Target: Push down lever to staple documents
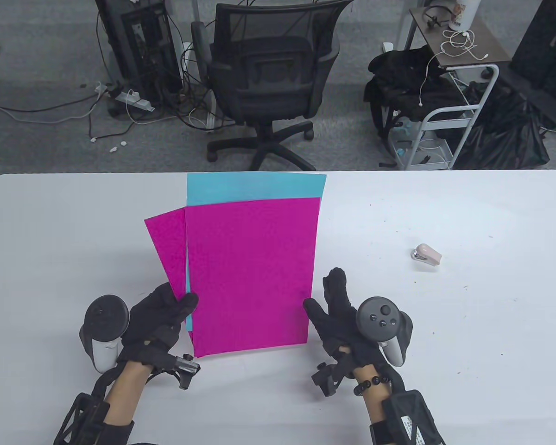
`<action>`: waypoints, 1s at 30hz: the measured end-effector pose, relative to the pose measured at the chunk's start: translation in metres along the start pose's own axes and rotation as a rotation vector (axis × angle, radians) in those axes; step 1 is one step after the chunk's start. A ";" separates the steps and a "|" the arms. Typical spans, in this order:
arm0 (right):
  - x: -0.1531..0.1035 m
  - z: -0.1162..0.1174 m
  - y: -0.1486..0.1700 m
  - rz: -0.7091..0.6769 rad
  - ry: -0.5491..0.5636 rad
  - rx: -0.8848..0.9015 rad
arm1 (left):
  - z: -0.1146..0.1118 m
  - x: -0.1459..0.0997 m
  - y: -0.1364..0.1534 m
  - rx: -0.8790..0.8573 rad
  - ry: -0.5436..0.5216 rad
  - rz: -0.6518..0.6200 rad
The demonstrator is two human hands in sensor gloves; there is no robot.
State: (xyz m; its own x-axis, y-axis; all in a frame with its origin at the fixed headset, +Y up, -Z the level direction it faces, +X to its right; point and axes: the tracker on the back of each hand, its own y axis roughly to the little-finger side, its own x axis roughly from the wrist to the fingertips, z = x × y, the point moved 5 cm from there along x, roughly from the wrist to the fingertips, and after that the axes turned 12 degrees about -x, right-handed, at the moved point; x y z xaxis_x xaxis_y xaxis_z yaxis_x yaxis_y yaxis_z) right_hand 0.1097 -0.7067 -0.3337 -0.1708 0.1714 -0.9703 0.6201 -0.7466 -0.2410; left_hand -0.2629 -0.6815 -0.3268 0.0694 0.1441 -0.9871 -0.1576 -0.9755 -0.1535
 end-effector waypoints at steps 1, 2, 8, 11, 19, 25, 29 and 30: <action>0.000 -0.001 -0.001 -0.009 0.010 0.009 | -0.002 -0.001 -0.002 0.003 0.009 -0.011; -0.001 -0.001 -0.003 -0.022 0.014 0.015 | -0.003 -0.001 -0.004 0.009 0.011 -0.024; -0.004 0.001 -0.017 -0.091 0.009 -0.009 | -0.010 -0.004 -0.008 0.016 0.025 -0.070; -0.005 0.001 -0.022 -0.110 0.031 -0.015 | -0.011 -0.004 -0.009 0.027 0.027 -0.082; -0.009 -0.011 -0.033 -0.177 0.120 0.006 | -0.017 -0.003 -0.012 0.098 0.107 -0.154; -0.011 -0.017 -0.036 -0.205 0.171 0.006 | -0.022 0.000 -0.006 0.146 0.176 -0.152; -0.010 -0.013 -0.034 -0.197 0.149 0.002 | -0.025 0.004 0.004 0.170 0.236 -0.114; -0.010 -0.012 -0.032 -0.198 0.146 -0.008 | -0.024 0.004 0.006 0.178 0.233 -0.119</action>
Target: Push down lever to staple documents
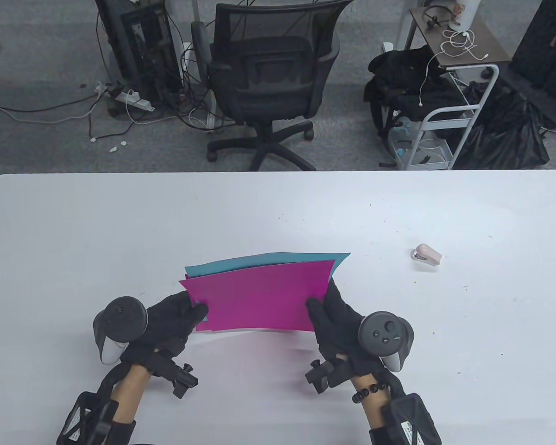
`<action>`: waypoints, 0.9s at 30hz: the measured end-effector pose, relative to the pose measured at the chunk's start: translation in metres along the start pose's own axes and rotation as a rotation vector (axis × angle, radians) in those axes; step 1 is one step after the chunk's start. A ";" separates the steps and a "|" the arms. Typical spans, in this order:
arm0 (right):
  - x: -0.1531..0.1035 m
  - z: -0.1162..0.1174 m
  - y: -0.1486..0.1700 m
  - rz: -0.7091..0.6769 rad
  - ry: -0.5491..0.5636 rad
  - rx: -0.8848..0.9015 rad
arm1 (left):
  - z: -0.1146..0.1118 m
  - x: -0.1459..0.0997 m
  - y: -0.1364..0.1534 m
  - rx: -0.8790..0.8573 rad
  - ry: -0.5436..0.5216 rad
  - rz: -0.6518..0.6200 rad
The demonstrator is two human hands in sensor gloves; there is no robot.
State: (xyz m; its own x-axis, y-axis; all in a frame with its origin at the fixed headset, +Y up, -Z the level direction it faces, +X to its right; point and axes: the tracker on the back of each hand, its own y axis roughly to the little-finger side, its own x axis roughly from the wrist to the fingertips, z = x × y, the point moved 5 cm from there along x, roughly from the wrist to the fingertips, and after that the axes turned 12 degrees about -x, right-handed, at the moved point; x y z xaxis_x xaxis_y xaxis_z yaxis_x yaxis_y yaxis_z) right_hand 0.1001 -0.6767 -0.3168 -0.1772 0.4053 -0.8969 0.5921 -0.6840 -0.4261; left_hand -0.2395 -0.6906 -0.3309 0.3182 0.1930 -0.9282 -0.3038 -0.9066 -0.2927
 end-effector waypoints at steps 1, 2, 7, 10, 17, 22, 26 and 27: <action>0.000 0.001 0.001 0.002 -0.004 -0.004 | 0.001 0.000 0.001 -0.005 -0.004 0.005; 0.000 0.002 0.003 0.011 -0.011 0.007 | 0.000 0.001 0.002 -0.015 0.009 0.011; 0.000 0.003 0.007 0.022 -0.014 0.045 | -0.001 0.002 0.004 -0.031 0.067 0.013; 0.000 0.001 0.007 0.024 -0.009 0.050 | -0.002 0.002 0.004 -0.073 0.084 0.006; 0.000 0.001 0.007 0.024 -0.013 0.062 | -0.003 0.002 -0.001 -0.132 0.106 -0.027; -0.001 0.010 0.002 0.011 -0.058 0.005 | -0.010 0.002 -0.003 -0.167 0.127 -0.038; -0.002 0.016 -0.006 -0.009 -0.066 -0.068 | -0.014 0.002 -0.004 -0.183 0.120 -0.035; -0.002 0.016 -0.007 -0.010 -0.062 -0.079 | -0.014 0.002 -0.003 -0.190 0.112 -0.030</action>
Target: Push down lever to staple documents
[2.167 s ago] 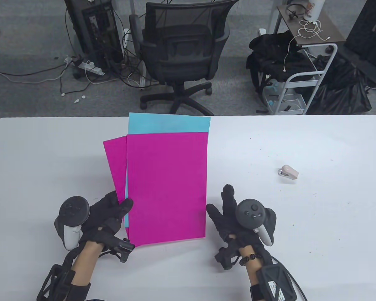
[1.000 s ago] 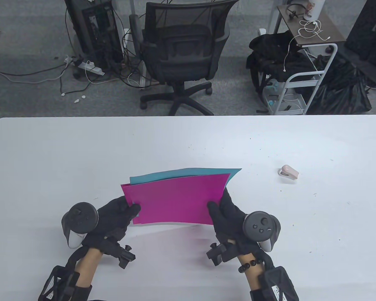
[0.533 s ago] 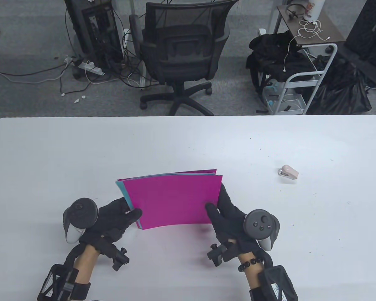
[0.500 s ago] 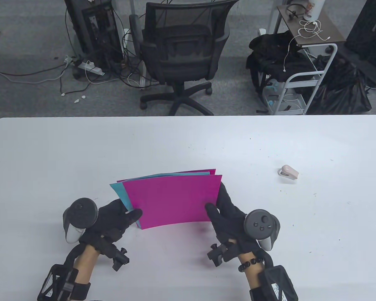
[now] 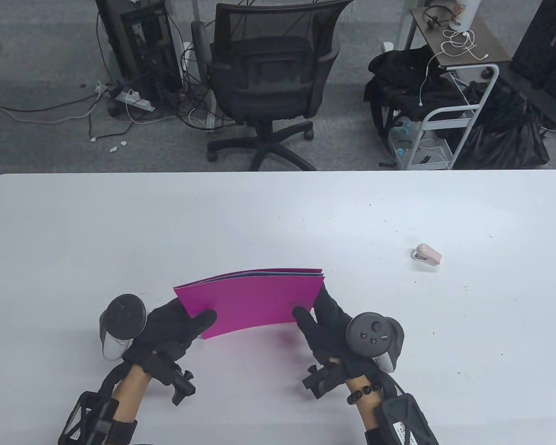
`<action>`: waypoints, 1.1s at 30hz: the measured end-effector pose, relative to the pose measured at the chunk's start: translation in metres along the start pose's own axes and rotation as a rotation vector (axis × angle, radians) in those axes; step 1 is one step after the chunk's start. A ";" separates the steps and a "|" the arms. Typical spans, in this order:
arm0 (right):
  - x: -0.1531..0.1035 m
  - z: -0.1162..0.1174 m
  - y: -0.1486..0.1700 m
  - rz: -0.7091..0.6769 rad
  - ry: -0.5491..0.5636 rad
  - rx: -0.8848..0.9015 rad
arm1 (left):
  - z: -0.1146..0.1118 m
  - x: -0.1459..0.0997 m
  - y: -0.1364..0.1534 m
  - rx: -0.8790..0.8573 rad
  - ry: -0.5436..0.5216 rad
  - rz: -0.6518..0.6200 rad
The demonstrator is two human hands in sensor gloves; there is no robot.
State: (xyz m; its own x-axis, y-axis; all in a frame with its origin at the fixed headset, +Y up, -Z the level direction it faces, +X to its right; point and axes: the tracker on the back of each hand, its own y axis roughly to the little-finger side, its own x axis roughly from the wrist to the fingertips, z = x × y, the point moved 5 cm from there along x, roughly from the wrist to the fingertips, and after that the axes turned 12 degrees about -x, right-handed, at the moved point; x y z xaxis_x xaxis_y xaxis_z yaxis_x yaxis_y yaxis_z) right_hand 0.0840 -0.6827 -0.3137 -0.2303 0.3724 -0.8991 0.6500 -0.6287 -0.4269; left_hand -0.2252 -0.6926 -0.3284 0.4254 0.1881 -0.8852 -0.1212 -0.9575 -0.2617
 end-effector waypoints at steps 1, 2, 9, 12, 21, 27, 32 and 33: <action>0.000 0.000 -0.001 0.001 0.005 -0.012 | 0.000 0.000 0.000 -0.010 -0.014 -0.003; 0.000 0.000 -0.002 -0.002 0.008 -0.015 | 0.001 0.000 0.000 -0.012 -0.020 -0.003; 0.000 -0.008 -0.006 -0.015 0.073 -0.013 | 0.004 0.000 -0.003 0.009 -0.037 -0.020; 0.000 -0.008 -0.002 -0.005 0.066 -0.019 | 0.004 0.000 0.001 0.026 -0.029 -0.004; 0.003 -0.003 0.008 0.019 0.015 0.045 | 0.005 0.001 0.004 -0.014 0.003 0.003; 0.004 -0.004 0.009 0.022 0.026 0.033 | 0.020 -0.002 0.007 -0.033 -0.049 -0.002; 0.004 -0.002 0.009 0.024 0.017 0.027 | 0.023 -0.003 0.007 -0.003 -0.060 -0.004; 0.004 -0.001 0.009 0.026 0.015 0.026 | 0.023 -0.002 0.007 0.003 -0.062 -0.005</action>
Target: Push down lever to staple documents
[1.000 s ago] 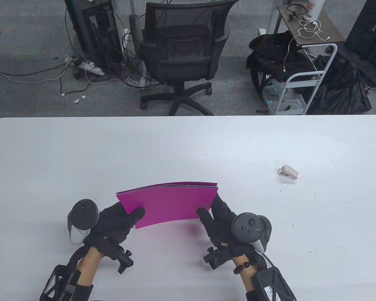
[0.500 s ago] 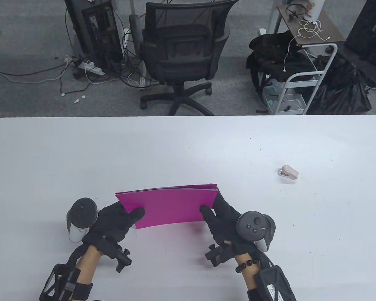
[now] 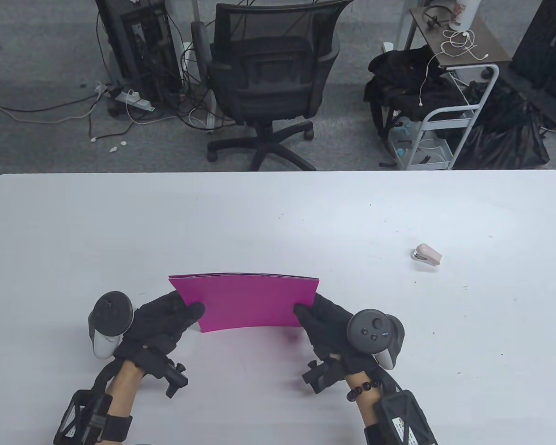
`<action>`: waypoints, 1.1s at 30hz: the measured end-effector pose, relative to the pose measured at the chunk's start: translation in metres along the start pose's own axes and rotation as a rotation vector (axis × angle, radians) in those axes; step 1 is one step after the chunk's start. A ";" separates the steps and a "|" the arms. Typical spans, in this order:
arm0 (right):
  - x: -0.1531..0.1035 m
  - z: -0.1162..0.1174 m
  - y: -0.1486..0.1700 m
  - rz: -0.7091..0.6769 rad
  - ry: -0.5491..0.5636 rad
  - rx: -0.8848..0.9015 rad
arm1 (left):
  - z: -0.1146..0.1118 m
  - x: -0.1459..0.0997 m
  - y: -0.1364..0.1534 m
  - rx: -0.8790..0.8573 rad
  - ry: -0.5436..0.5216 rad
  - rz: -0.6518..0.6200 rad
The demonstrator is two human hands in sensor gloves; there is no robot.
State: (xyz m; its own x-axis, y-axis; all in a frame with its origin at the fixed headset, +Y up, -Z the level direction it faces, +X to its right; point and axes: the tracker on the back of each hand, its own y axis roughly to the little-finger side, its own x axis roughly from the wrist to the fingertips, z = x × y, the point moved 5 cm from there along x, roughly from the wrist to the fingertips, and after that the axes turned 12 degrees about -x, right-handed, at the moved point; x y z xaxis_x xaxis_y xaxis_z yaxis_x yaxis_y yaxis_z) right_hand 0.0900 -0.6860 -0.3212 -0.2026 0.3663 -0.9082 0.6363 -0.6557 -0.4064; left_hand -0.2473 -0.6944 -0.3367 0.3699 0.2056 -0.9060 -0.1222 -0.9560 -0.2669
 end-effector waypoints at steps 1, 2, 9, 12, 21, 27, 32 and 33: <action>0.000 0.000 0.000 0.001 -0.002 -0.002 | 0.000 0.000 0.000 0.003 -0.005 0.000; 0.000 0.000 0.001 0.001 0.000 -0.004 | 0.000 0.000 -0.001 0.011 -0.016 -0.003; 0.001 -0.002 -0.006 -0.022 0.021 -0.007 | 0.002 -0.001 -0.008 0.036 -0.056 -0.021; 0.001 0.001 -0.001 -0.009 0.001 -0.017 | 0.001 -0.001 -0.002 0.034 -0.054 -0.014; 0.001 0.002 0.000 0.000 -0.006 -0.017 | 0.000 -0.002 -0.003 0.058 -0.048 -0.018; 0.002 0.002 0.000 0.002 -0.002 -0.017 | -0.001 -0.004 -0.005 0.096 -0.085 -0.031; 0.002 0.003 -0.001 -0.003 -0.010 -0.032 | 0.002 -0.006 -0.012 0.139 -0.150 -0.044; 0.003 0.004 -0.001 -0.006 -0.022 -0.042 | 0.004 -0.007 -0.015 0.149 -0.158 -0.048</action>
State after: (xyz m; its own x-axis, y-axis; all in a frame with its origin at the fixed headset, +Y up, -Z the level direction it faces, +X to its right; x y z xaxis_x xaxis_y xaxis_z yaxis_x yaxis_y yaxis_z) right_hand 0.0854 -0.6866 -0.3239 -0.2228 0.3553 -0.9078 0.6659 -0.6246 -0.4079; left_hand -0.2515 -0.6810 -0.3278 0.2312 0.2919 -0.9281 -0.2473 -0.9049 -0.3463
